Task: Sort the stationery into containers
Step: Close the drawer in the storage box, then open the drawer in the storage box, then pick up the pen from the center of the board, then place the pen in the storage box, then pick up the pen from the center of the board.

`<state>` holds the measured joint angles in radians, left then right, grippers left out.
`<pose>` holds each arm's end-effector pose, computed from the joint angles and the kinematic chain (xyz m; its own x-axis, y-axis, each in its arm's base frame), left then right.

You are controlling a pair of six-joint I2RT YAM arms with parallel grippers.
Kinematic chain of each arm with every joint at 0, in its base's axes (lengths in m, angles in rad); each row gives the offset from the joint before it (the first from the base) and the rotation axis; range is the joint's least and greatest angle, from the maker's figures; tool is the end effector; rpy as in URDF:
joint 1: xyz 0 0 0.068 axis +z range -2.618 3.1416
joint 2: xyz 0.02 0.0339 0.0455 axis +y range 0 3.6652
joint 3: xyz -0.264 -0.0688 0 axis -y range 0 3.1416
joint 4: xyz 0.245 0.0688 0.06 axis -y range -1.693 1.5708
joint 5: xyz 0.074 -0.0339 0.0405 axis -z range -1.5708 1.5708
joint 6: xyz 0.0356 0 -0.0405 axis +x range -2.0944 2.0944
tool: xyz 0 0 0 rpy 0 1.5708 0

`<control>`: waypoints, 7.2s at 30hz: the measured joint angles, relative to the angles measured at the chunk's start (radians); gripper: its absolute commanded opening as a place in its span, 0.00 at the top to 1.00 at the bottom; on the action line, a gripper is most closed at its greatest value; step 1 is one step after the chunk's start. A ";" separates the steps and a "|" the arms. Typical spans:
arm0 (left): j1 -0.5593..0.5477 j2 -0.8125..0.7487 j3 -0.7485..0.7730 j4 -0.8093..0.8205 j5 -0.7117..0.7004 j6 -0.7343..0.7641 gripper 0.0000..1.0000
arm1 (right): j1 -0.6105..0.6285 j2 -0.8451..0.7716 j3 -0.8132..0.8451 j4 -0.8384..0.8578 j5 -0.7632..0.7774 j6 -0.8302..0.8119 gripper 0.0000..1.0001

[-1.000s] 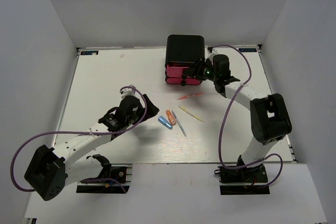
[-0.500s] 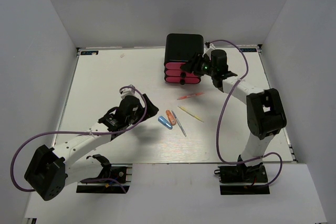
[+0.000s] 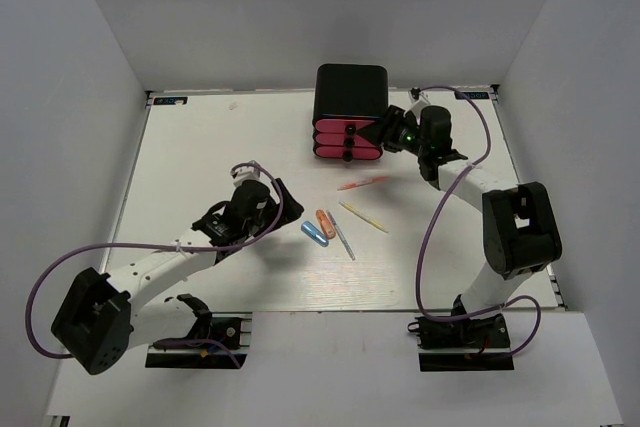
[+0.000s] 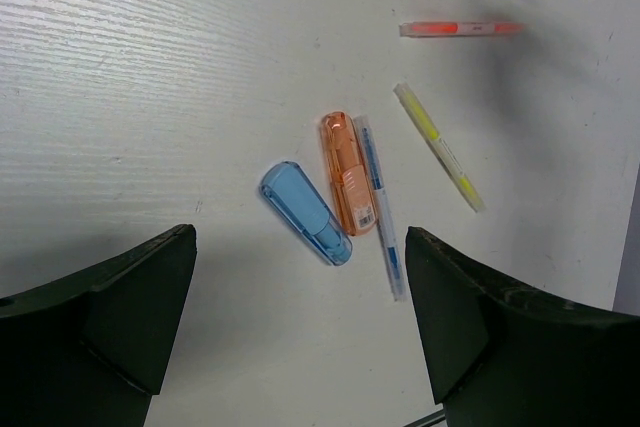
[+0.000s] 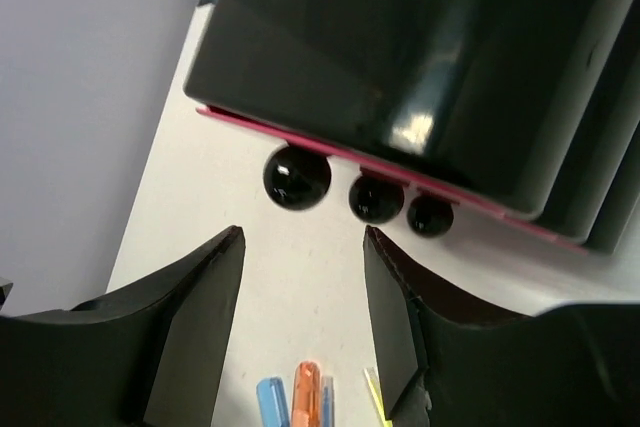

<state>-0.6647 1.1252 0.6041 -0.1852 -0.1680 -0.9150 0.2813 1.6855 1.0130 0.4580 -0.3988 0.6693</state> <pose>0.1859 -0.1382 0.2110 -0.7141 -0.4331 -0.5499 -0.0951 0.8383 -0.5368 0.3647 0.1198 0.2473 -0.5452 0.4376 -0.7150 -0.3596 0.6484 0.6710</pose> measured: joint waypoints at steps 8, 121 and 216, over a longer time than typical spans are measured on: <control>0.000 0.010 0.003 0.003 0.000 0.001 0.06 | -0.011 0.016 -0.002 0.148 -0.006 -0.050 0.31; 0.040 0.616 0.262 0.731 0.220 -0.196 0.13 | 0.048 -0.157 -0.301 -0.619 -0.350 -1.596 0.43; 0.056 0.256 0.193 0.024 0.199 0.108 0.12 | 0.353 -0.262 -0.336 -0.558 -0.160 -1.357 0.40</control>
<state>-0.6086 1.3811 0.7971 -0.1616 0.0311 -0.8066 0.6346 1.4239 0.6769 -0.0998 -0.5587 -0.6880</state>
